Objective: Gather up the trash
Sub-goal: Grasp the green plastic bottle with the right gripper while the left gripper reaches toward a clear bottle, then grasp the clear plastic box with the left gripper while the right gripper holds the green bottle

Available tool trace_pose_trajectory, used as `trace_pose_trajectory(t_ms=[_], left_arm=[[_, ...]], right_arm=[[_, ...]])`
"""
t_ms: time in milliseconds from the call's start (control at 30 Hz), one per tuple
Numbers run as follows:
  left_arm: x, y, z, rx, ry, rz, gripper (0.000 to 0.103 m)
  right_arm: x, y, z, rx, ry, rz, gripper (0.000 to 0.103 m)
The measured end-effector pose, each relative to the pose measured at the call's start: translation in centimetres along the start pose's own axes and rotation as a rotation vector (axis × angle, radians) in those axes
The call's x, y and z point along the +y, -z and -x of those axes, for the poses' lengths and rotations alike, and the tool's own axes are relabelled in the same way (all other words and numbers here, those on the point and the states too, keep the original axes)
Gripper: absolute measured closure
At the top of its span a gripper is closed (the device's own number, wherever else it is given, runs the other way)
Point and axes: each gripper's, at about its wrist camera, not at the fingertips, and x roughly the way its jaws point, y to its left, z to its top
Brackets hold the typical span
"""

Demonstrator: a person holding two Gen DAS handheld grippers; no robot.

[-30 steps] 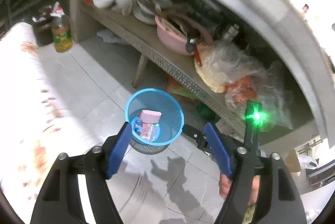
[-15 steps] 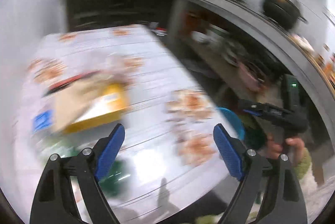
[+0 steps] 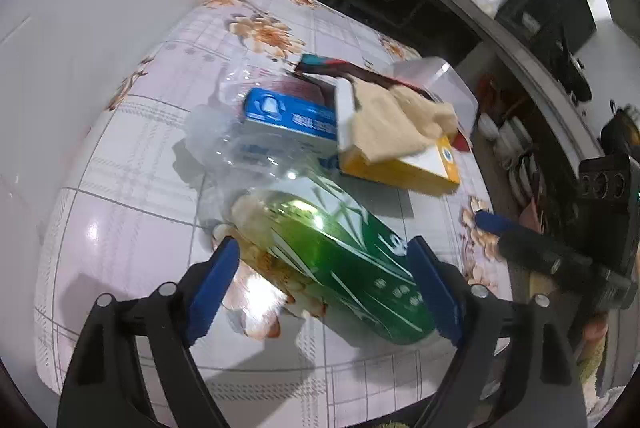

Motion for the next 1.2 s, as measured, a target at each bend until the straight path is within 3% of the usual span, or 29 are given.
trace_pose_trajectory(t_ms=[167, 300, 467, 533, 867, 1033, 1200], left_arm=[[1.5, -0.3, 0.2, -0.023, 0.015, 0.054, 0.031], [2.5, -0.5, 0.0, -0.022, 0.024, 0.093, 0.045], [3.4, -0.3, 0.2, -0.024, 0.023, 0.103, 0.059], [3.5, -0.2, 0.6, -0.036, 0.008, 0.101, 0.064], [2.8, -0.8, 4.2, -0.168, -0.064, 0.020, 0.068], [0.6, -2.1, 4.0, -0.178, -0.021, -0.033, 0.068], [-2.5, -4.4, 3.7, -0.191, 0.036, -0.087, 0.067]], right_arm=[[3.2, -1.2, -4.2, 0.124, 0.022, 0.136, 0.027], [5.3, -1.3, -7.0, 0.210, 0.082, 0.238, 0.032], [5.8, -1.3, -9.7, 0.292, 0.140, 0.304, 0.045], [5.8, -1.3, -10.1, 0.306, 0.139, 0.314, 0.046], [7.5, 2.5, -8.5, 0.334, 0.156, 0.423, 0.046], [6.7, 5.8, -5.4, 0.343, 0.188, 0.411, 0.046], [3.2, 8.2, -1.1, 0.322, 0.243, 0.267, 0.046]])
